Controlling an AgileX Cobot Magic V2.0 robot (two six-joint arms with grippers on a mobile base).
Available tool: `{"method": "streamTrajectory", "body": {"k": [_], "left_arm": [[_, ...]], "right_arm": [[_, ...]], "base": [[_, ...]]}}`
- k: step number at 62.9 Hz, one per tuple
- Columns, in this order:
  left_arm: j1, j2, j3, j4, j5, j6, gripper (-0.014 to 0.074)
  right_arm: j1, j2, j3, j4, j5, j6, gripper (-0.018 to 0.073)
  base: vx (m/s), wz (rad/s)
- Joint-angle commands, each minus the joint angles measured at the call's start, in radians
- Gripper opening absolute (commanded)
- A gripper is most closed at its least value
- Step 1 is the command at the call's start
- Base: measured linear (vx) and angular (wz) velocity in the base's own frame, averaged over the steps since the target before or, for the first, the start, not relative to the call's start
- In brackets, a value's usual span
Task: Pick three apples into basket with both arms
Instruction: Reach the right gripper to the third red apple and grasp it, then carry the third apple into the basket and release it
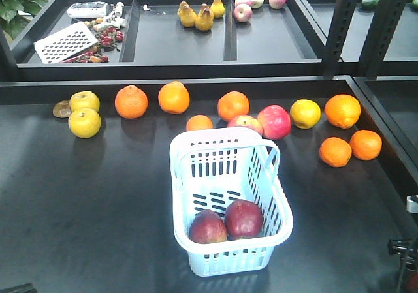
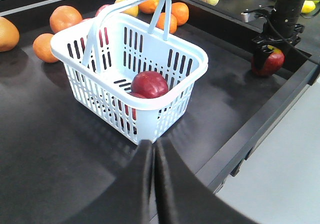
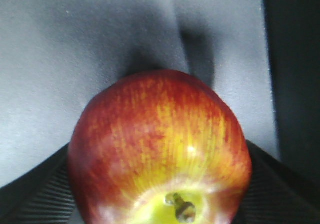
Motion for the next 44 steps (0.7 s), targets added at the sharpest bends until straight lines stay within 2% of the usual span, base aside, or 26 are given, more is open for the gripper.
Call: {"method": "streamTrajectory", "body": {"k": [1,8,13,23,32,39,44], "left_arm": [[-0.001,0.008,-0.023,-0.031,-0.050,-0.005,-0.0006],[-0.001,0.008,-0.023,-0.031,-0.050,-0.005,-0.0006],[-0.001,0.008,-0.023,-0.031,-0.051,-0.005,-0.0006],[-0.001,0.008,-0.023,-0.031,-0.051,-0.005,-0.0006],[-0.001,0.008,-0.023,-0.031,-0.051,-0.005,-0.0006],[-0.001,0.008,-0.023,-0.031,-0.052,-0.005,-0.0006],[-0.001,0.008,-0.023,-0.031,-0.053,-0.005,-0.0006]], "right_arm": [[-0.004,-0.057,-0.020,0.026,0.017,-0.003,0.0309],[-0.004,-0.110,-0.020,0.092,0.027,-0.019,0.0099],[-0.004,-0.163,-0.020,0.145,0.037,-0.062,-0.0010],[-0.004,-0.290,-0.020,0.272,0.088,-0.176,-0.0008],[0.011,-0.418,-0.020,0.456,0.160,-0.328,-0.0006],[0.078,-0.514,-0.020,0.559,0.219,-0.402,-0.0005],[0.171,-0.580,-0.020,0.624,0.224,-0.429,-0.0004]], "base": [[0.00,0.00],[0.00,0.00],[0.00,0.00],[0.00,0.00],[0.00,0.00],[0.00,0.00],[0.00,0.00]]}}
